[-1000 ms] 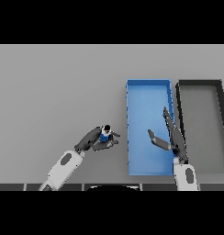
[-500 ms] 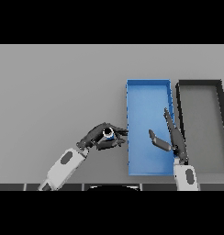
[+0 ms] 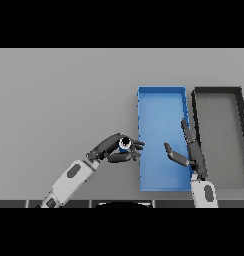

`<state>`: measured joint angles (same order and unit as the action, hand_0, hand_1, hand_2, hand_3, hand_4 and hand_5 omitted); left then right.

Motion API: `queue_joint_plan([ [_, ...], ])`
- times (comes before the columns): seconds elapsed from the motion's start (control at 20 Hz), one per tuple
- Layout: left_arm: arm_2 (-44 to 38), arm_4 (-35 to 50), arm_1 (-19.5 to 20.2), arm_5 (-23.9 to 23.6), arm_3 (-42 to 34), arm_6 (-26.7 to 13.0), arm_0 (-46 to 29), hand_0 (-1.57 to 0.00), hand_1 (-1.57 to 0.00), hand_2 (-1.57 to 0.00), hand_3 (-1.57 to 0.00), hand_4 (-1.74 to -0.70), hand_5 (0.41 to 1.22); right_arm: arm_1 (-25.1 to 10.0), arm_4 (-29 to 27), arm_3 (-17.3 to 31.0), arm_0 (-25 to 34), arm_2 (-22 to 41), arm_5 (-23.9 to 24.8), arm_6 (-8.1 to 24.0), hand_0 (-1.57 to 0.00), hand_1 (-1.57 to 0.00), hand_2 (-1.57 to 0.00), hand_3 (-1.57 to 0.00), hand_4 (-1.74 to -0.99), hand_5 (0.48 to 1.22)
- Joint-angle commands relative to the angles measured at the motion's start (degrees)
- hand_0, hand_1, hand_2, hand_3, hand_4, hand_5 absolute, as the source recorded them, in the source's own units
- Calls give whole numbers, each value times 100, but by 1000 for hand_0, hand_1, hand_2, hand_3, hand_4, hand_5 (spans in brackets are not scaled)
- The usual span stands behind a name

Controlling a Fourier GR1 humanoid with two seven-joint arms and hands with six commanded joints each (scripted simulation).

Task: Pick up the blue pipe and place it into the blue bin.

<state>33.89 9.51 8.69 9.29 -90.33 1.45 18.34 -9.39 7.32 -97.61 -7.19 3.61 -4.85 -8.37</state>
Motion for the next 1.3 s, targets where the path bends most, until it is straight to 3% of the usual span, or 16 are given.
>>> queue_joint_plan([
  [0.0,28,-31,10,-17,-1,5,-64,-1569,-1569,-1569,-1443,-1730,1219,-6,-6,-44,-2,2,0,35,1,1,1,1,-1178,629],
  [0.2,10,-86,67,-2,8,53,-52,-1570,-1570,-1570,-1442,-1730,1220,-3,-6,-197,-17,36,9,189,1,1,1,1,-1207,619],
  [0.35,32,-99,58,9,18,66,-77,-1571,-1571,-1571,-1438,-1731,1221,-84,-358,-414,-29,-15,-246,-10,1,1,1,1,-1195,610],
  [0.6,3,-99,109,21,-39,16,-58,-1571,-1571,-1571,-1440,-1730,1221,-732,-1843,-1183,441,-27,-1330,946,1,1,1,1,-1232,550],
  [0.75,21,-129,17,16,79,-30,-5,-1571,-1571,-1571,-1440,-1731,1221,-1106,-2111,-1611,850,262,-1716,1466,1,1,1,1,-1274,518],
  [1.05,15,-193,68,28,70,29,-26,-1571,-1571,-1571,-1436,-1732,1221,-1342,-2631,-2015,1858,810,-2013,2356,1,1,1,1,-1295,522],
  [1.25,4,-181,-15,64,194,20,36,-1571,-1571,-1571,-1437,-1732,1221,-1329,-2644,-1884,2466,1168,-2347,2534,1,1,1,1,-1304,532],
])
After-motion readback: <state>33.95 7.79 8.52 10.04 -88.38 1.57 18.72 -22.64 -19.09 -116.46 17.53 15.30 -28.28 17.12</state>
